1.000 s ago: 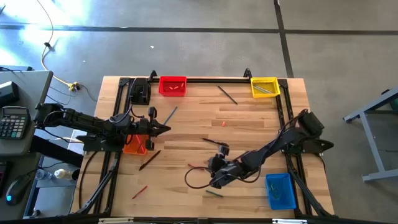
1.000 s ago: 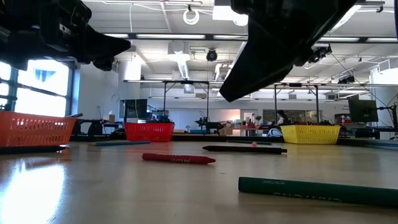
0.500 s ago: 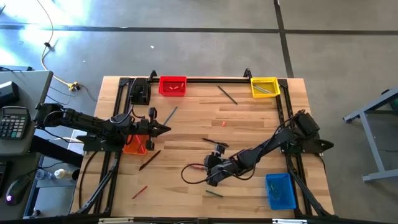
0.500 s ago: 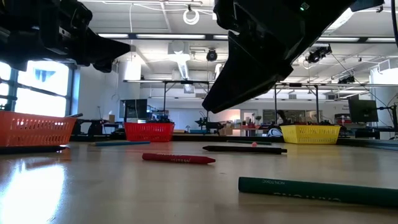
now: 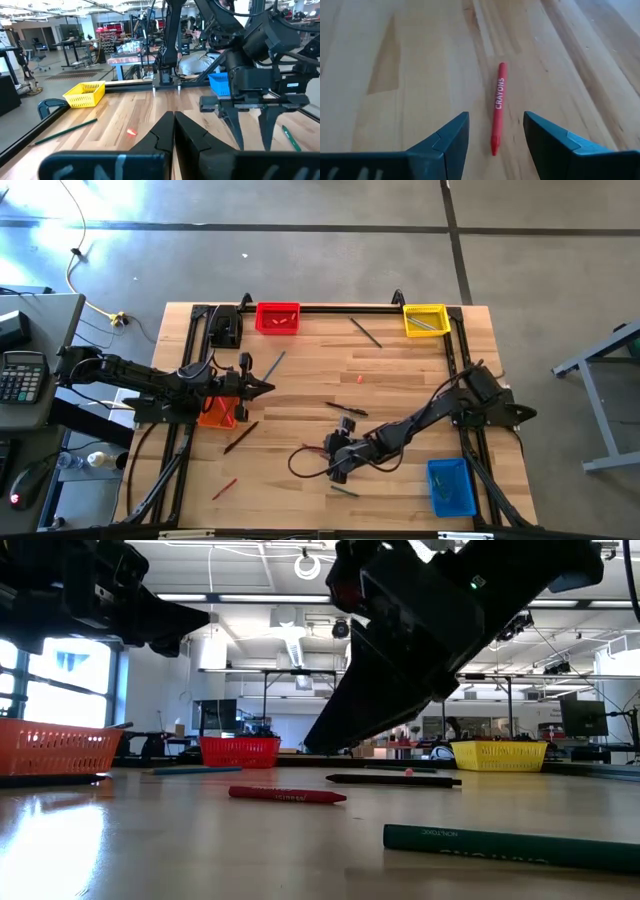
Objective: Sort crayons/erasers/pens/pencils in bins
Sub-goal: Put the red crayon into the blue basket
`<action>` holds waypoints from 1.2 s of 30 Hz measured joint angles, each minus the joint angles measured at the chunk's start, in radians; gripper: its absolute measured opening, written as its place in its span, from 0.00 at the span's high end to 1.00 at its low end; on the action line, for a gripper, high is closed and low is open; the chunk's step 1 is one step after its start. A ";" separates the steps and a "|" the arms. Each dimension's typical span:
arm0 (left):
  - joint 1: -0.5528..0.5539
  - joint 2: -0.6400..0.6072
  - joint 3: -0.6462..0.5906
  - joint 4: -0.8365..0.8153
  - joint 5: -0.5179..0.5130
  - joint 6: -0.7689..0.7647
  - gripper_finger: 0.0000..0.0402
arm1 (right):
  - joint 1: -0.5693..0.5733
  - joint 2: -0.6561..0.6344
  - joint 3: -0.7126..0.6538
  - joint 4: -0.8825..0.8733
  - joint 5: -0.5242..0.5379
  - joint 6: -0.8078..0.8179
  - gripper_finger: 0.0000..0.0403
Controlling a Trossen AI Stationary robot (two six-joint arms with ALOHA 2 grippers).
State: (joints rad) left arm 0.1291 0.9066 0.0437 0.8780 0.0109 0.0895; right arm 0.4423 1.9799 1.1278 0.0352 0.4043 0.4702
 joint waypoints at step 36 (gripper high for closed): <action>0.000 0.000 0.001 -0.025 -0.045 0.000 0.99 | -0.051 -0.023 -0.004 -0.298 -0.098 -0.025 0.94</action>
State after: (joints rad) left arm 0.1291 0.9070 0.0444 0.8530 -0.0345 0.0898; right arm 0.3911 1.9573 1.1241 -0.2624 0.3065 0.4450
